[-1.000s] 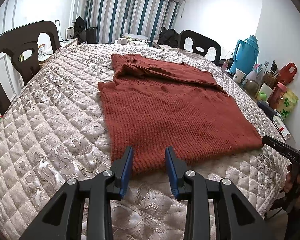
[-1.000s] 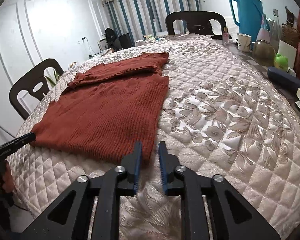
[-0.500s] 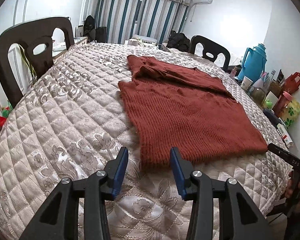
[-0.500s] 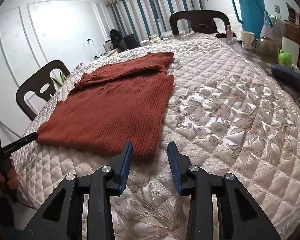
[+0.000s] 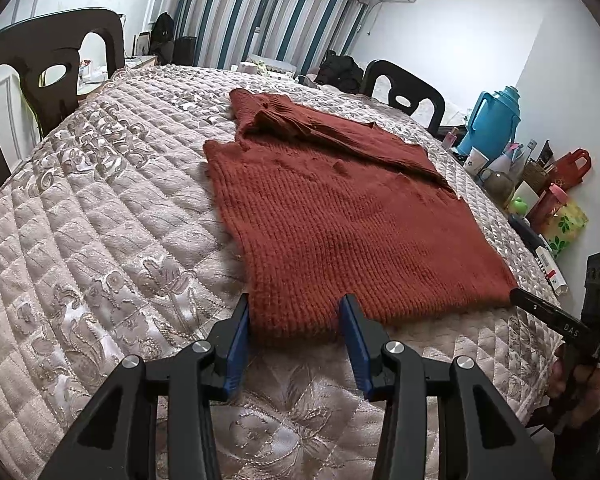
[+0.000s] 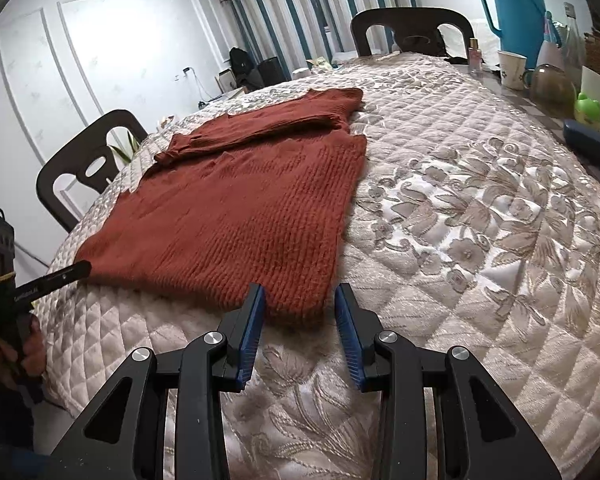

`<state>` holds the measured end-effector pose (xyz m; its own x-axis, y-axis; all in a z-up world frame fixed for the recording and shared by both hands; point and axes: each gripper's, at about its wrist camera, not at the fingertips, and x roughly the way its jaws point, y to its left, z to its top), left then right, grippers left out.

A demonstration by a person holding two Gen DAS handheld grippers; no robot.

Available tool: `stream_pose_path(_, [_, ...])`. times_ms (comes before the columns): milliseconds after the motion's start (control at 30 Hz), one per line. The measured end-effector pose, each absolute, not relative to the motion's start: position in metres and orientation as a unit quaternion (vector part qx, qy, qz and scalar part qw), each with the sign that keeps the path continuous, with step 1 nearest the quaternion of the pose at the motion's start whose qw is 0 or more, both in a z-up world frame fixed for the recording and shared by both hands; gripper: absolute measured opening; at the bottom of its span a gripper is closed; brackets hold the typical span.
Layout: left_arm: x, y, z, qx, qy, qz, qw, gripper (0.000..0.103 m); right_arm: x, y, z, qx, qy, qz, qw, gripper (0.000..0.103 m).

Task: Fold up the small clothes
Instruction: 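Grasp the folded edge with both tools and lift it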

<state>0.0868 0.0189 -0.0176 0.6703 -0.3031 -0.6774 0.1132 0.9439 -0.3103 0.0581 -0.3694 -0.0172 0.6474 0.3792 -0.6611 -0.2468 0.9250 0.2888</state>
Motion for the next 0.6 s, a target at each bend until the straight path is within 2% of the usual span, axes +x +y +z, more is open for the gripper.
stream_pose_path(100, [0.088, 0.021, -0.018, -0.125, 0.391, -0.112, 0.905, 0.034, 0.058, -0.365, -0.018, 0.085, 0.382, 0.186, 0.901, 0.035])
stream_pose_path(133, [0.088, 0.022, -0.018, -0.129, 0.392, -0.114, 0.904, 0.032, 0.059, -0.364, -0.018, 0.082, 0.382, 0.188, 0.901, 0.03])
stream_pose_path(167, [0.089, 0.023, -0.019, -0.133, 0.393, -0.116, 0.902, 0.025, 0.059, -0.362, -0.019, 0.081, 0.383, 0.19, 0.901, 0.023])
stream_pose_path(233, [0.09, 0.024, -0.019, -0.138, 0.395, -0.121, 0.9, 0.02, 0.059, -0.362, -0.019, 0.083, 0.382, 0.192, 0.9, 0.019])
stream_pose_path(400, [0.09, 0.027, -0.014, -0.155, 0.394, -0.137, 0.896, 0.017, 0.056, -0.366, -0.013, 0.094, 0.375, 0.207, 0.899, 0.012])
stream_pose_path(600, [0.084, 0.041, 0.004, -0.186, 0.375, -0.157, 0.895, 0.016, 0.05, -0.375, 0.005, 0.119, 0.353, 0.231, 0.899, 0.011])
